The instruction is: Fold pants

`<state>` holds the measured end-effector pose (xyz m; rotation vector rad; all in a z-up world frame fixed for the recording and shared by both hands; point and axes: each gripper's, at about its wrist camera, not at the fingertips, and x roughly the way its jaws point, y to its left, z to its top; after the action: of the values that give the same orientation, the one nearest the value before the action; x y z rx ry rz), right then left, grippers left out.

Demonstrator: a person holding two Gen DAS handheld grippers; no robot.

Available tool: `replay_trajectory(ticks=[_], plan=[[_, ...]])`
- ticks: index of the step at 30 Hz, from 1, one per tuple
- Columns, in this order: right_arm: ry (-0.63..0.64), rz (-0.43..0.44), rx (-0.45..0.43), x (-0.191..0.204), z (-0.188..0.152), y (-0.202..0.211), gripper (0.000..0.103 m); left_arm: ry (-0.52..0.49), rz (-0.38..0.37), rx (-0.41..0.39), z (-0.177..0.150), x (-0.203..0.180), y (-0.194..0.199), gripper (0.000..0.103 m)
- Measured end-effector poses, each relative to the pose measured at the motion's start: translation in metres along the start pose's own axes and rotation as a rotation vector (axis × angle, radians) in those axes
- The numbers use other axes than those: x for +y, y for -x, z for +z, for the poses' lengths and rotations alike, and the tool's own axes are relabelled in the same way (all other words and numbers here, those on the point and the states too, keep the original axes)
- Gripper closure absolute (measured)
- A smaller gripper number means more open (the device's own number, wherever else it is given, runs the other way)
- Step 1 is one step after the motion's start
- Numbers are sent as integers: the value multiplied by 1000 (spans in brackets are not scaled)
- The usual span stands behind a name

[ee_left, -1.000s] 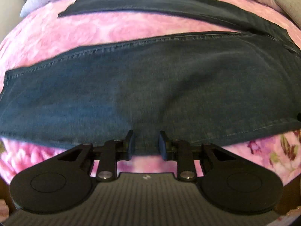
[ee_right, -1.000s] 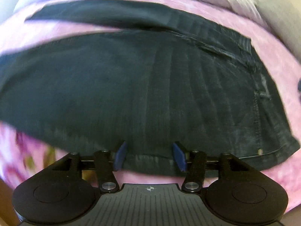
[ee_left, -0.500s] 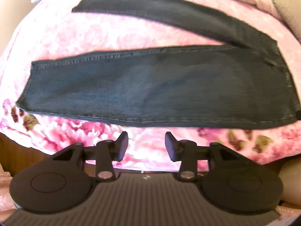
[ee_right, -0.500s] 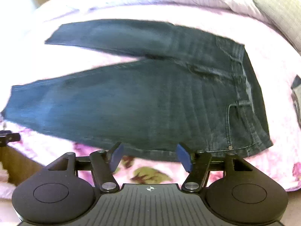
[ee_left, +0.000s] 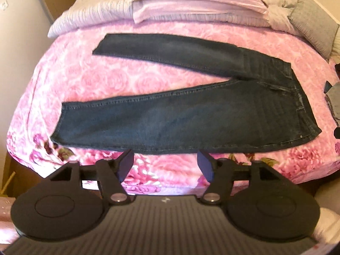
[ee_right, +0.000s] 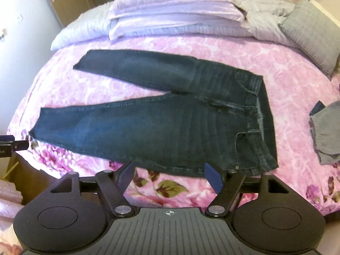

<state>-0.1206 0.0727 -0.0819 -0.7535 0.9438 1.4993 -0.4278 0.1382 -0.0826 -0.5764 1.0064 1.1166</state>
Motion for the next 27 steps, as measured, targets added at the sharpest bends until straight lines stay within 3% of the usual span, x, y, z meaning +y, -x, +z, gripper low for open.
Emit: replay_trajectory(ticks=[7, 27], plan=[[-26, -7, -14, -3, -8, 27, 23, -14, 22, -24, 0, -3, 21, 38], [-21, -15, 42, -10, -19, 16, 22, -26, 16, 7, -16, -13, 23, 34]])
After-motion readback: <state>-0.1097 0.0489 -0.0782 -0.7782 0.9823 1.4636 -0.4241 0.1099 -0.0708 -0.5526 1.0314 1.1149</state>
